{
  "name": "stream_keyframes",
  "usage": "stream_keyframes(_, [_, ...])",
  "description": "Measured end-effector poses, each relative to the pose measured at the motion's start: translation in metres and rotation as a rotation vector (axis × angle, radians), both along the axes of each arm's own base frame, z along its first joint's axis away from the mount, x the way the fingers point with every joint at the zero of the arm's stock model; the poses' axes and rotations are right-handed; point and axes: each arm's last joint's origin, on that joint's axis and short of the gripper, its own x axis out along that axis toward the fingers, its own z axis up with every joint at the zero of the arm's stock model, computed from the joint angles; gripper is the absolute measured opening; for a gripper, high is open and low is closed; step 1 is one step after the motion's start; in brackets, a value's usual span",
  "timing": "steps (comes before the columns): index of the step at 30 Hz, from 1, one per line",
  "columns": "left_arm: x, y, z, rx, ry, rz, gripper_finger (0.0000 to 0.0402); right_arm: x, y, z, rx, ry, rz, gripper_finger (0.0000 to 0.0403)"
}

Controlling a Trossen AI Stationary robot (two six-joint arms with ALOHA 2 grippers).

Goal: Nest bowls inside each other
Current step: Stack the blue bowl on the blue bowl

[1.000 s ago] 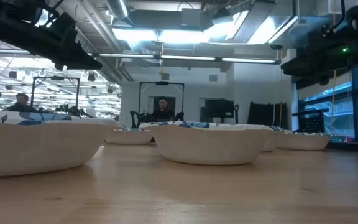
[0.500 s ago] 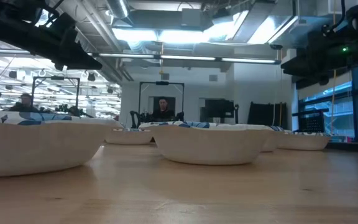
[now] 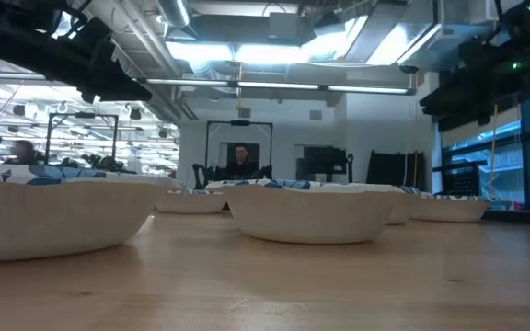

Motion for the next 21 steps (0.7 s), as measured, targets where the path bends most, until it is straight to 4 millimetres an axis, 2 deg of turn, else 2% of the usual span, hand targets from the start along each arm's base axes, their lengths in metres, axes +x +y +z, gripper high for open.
stream_keyframes(3, [0.000, 0.000, 0.000, 0.000, 0.000, 0.000, 0.0047, -0.002, 0.000, 0.023, -0.017, 0.068, -0.026, 0.0132])
stream_keyframes(9, [0.000, 0.000, 0.000, 0.000, 0.001, 0.000, 0.0047, -0.003, 0.001, 0.077, -0.088, 0.083, -0.024, 0.0132])
stream_keyframes(12, [0.000, 0.000, 0.000, 0.000, 0.000, 0.000, 0.0047, -0.004, 0.001, 0.100, -0.079, 0.174, -0.044, 0.0132])
stream_keyframes(17, [0.000, 0.000, 0.000, 0.000, 0.000, 0.000, 0.0047, -0.002, -0.005, 0.122, -0.070, 0.294, -0.099, 0.0132])
stream_keyframes(21, [0.000, 0.000, 0.000, -0.001, 0.001, 0.000, 0.0047, 0.002, -0.011, 0.127, -0.074, 0.323, -0.103, 0.0132])
